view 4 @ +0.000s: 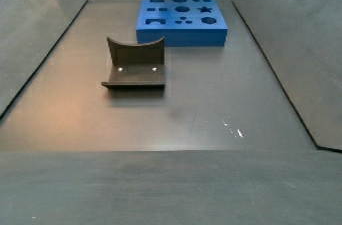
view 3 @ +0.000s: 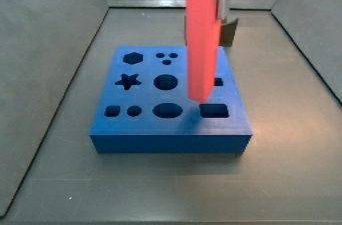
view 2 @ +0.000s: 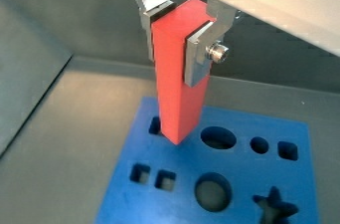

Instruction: Insert the rectangle object.

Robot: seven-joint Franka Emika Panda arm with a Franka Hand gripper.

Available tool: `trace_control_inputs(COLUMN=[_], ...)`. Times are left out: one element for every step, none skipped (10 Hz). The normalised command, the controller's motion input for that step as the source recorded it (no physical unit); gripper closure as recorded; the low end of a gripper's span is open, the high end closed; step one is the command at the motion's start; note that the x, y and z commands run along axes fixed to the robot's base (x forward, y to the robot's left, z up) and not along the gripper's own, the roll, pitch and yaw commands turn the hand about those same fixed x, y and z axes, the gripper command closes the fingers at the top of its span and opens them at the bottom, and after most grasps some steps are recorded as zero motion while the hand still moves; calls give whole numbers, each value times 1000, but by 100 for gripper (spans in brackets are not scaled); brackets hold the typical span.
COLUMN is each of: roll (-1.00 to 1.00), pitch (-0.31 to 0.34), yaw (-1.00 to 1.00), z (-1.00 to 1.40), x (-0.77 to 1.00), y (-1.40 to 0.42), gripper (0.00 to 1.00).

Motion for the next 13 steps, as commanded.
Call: trace_control_inputs(roll=[41,79,143,179,149,153,151,147,143,144,144,146,160], pitch=[0,0,0,0,0,0,0,0,0,0,0,0,0], yaw=[-540,-514,-497,-723,-974,-1000,-1000,-1000,-1000,-1000,-1000,-1000,-994], z=[0,0,-111,-180,-129,-123,-114,-94,-83,-80,-83,-89,-117], x=[509,546,574,257,0,0,0,0,0,0,0,0,0], y=[-271,-260,-231,-143,-46,0,0,0,0,0,0,0,0], gripper=[100,100,100,100,100,100,100,100,100,100,100,100,100])
